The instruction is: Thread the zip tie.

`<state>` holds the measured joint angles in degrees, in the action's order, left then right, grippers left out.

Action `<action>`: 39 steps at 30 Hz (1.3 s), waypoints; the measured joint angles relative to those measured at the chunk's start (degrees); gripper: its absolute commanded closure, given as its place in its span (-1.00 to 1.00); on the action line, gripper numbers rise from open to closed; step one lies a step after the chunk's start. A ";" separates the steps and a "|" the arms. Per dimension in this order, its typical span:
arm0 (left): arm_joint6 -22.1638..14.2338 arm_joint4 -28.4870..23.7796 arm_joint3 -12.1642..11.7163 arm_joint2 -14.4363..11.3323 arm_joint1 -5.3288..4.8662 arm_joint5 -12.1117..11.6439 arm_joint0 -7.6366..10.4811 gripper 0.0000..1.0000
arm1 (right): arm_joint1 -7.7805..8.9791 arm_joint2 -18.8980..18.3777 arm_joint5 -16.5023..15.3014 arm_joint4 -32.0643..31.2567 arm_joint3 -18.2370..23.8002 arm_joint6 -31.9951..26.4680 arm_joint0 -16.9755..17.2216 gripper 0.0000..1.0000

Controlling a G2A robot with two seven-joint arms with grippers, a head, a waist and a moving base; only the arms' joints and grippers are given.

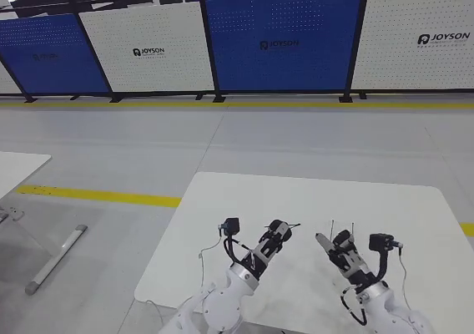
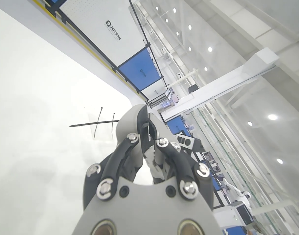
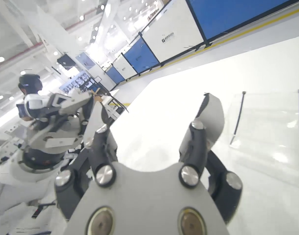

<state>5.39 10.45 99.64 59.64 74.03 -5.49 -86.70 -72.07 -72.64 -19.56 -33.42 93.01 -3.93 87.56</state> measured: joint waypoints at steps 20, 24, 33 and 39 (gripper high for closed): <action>-1.24 -1.71 -1.17 -1.52 0.54 3.00 1.67 1.00 | 1.80 -8.05 0.27 9.02 6.66 4.13 6.91 -1.00; 5.29 -0.11 -2.08 -2.69 1.31 4.79 2.89 1.00 | 1.78 -9.20 0.71 11.63 6.90 3.65 6.29 -1.00; 16.20 -0.09 -5.57 -6.09 3.17 7.07 6.24 1.00 | 1.97 -13.80 1.39 19.61 6.11 0.68 6.14 -1.00; 16.13 -0.08 -5.53 -6.06 3.16 7.06 6.22 1.00 | 1.98 -13.75 1.38 19.56 6.14 1.27 6.14 -1.00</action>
<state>21.51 10.38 94.10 53.58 77.18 1.58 -80.48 -70.09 -86.39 -18.18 -13.87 99.15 -2.66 93.70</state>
